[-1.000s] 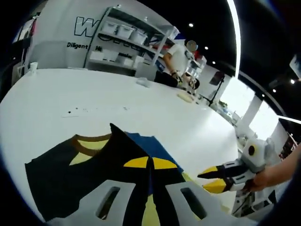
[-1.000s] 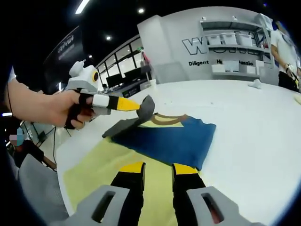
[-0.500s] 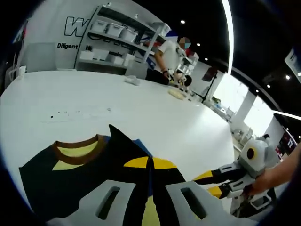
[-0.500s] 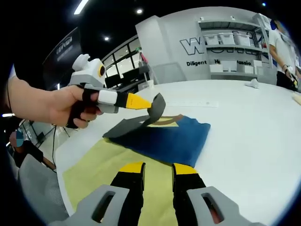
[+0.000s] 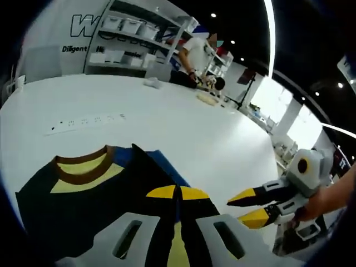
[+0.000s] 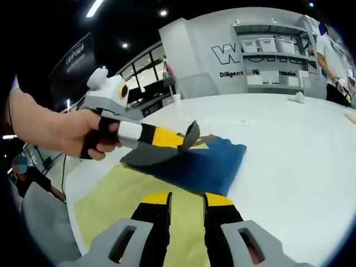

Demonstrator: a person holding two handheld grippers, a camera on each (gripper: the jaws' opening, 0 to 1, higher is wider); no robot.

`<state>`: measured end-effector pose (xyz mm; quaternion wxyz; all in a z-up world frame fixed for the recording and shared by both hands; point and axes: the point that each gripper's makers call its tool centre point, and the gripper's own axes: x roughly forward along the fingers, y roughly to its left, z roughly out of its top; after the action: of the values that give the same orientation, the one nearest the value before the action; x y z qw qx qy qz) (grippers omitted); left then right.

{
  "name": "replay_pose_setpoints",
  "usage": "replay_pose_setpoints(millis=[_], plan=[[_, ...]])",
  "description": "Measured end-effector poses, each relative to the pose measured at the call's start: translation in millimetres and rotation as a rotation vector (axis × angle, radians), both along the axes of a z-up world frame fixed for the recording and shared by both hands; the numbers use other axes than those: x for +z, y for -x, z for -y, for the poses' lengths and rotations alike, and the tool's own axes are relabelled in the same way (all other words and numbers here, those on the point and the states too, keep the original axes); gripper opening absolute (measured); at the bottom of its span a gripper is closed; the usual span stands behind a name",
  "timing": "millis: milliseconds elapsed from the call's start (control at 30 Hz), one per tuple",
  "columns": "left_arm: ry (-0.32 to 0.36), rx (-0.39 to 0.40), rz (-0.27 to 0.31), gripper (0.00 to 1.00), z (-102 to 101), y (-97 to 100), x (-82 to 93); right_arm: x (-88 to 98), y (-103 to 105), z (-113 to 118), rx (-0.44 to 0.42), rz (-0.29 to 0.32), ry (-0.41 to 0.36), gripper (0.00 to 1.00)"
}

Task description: Fold the garment on the visible template until the final outline fits inside the template.

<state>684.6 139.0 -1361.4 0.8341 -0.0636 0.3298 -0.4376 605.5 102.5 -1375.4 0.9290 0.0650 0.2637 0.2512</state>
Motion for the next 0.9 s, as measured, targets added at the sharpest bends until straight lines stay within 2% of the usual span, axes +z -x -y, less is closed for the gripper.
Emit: replay_pose_setpoints(millis=[267,433,567,900], plan=[[0.006,-0.043,-0.003,0.00,10.6,12.3,-1.0,1.3,-0.2,2.3,-0.001,0.000,0.006,0.17],[0.013,-0.044,-0.003,0.00,6.1,13.1,3.0,1.5,-0.4,2.4,0.001,0.000,0.008,0.17],[0.014,-0.031,0.006,0.00,-10.2,14.5,6.3,1.5,-1.1,0.3,0.008,0.000,0.011,0.17],[0.003,0.041,0.009,0.08,-70.4,26.3,6.1,-5.6,0.6,-5.8,0.025,-0.019,0.016,0.20]])
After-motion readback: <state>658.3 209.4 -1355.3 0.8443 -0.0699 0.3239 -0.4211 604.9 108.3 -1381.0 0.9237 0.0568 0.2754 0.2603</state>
